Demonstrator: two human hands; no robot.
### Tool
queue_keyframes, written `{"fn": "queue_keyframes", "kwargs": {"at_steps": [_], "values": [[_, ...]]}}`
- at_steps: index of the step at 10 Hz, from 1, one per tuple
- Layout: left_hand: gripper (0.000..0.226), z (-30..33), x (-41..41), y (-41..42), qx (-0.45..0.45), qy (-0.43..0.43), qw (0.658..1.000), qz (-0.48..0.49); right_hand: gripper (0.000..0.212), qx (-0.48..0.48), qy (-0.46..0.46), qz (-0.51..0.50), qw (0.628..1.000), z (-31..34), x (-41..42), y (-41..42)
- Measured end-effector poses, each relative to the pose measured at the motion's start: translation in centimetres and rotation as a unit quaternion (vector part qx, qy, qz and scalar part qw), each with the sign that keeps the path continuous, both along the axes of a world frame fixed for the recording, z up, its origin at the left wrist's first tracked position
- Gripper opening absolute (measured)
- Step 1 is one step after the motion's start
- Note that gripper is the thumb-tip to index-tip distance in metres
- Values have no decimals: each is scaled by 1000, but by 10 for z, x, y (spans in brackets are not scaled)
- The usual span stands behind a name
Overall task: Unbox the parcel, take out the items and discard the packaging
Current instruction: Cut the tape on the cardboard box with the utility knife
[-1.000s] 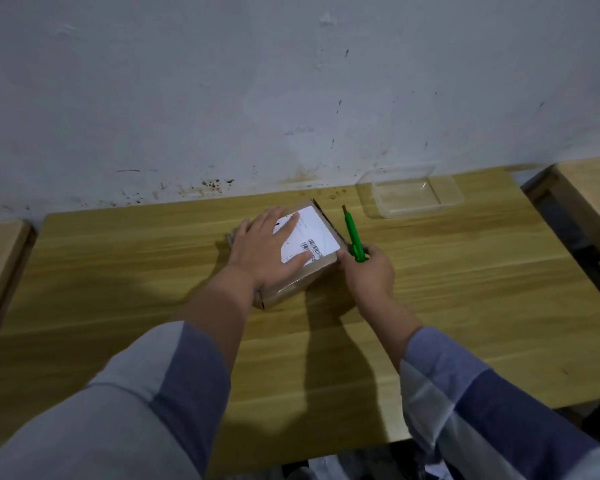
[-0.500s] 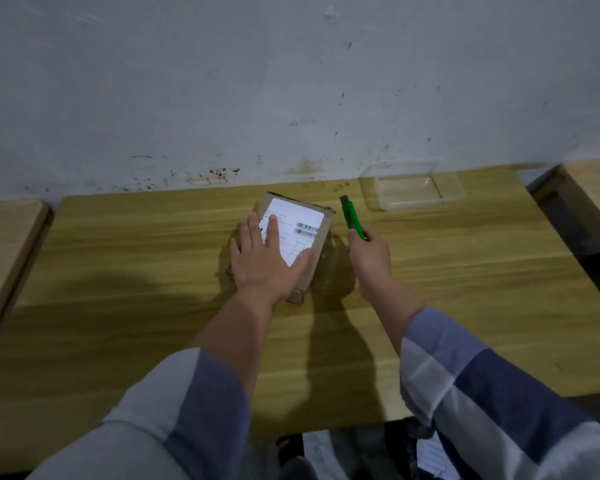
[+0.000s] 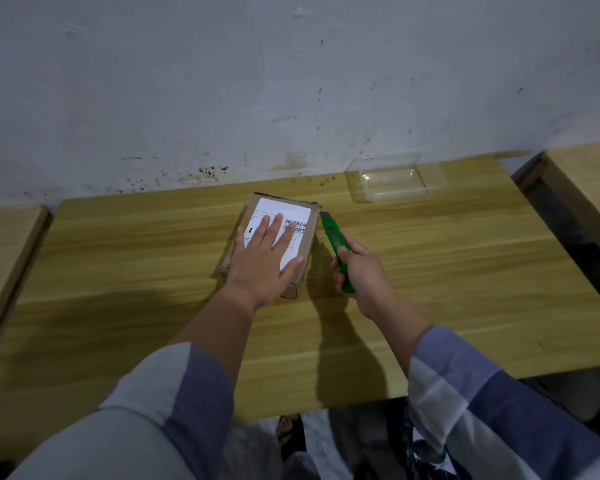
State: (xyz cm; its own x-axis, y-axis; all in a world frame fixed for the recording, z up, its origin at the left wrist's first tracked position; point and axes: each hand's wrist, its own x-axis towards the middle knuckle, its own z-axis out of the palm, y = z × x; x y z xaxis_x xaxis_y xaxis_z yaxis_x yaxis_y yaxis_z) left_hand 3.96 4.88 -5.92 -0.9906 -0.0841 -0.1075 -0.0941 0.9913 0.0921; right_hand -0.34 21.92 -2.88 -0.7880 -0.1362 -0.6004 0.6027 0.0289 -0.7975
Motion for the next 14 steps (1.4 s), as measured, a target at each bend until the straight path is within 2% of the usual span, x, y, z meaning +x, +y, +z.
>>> {"fn": "queue_keyframes", "kwargs": {"at_steps": [3, 7, 12, 14], "values": [[62, -3, -1, 3, 0, 4, 1000, 15, 44, -2, 1, -5, 1000, -1, 0, -5], [60, -3, -4, 5, 3, -11, 1000, 27, 42, 64, 50, 53, 995, 11, 38, 9], [60, -2, -4, 6, 0, -23, 999, 34, 42, 93, 111, 90, 985, -18, 87, 20], [60, -1, -3, 7, 4, -25, 999, 35, 41, 95, 103, 107, 984, -20, 99, 33]]}}
